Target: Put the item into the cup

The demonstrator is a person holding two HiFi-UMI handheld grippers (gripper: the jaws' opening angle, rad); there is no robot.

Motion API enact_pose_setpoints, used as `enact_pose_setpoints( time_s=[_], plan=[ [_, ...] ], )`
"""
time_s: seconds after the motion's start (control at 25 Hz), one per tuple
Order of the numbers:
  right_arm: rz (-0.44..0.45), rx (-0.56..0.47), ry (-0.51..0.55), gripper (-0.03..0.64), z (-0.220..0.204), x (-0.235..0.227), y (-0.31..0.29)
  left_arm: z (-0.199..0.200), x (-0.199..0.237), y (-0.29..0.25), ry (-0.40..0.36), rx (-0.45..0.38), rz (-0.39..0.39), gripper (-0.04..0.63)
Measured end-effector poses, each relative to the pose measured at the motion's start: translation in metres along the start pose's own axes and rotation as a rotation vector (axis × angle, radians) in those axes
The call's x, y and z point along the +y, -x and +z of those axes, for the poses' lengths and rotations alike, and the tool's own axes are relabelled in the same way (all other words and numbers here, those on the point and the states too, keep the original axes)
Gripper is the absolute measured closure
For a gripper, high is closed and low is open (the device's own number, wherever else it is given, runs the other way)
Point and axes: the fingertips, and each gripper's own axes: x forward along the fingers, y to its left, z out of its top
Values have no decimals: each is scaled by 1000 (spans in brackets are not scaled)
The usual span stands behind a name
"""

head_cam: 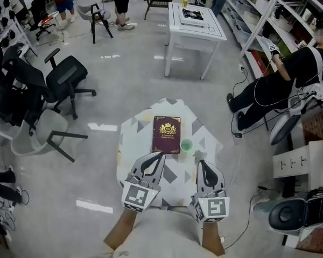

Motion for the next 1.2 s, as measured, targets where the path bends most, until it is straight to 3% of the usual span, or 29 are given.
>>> enact_pose_setpoints(
  time_s=[0.76,1.2],
  plan=[
    [95,223,-111,614,-107,-56,-73,-112,-6,-89,71,251,-11,583],
    [136,312,-163,614,-155,-58,-96,-161,-7,-116,78,328,-34,583]
  ],
)
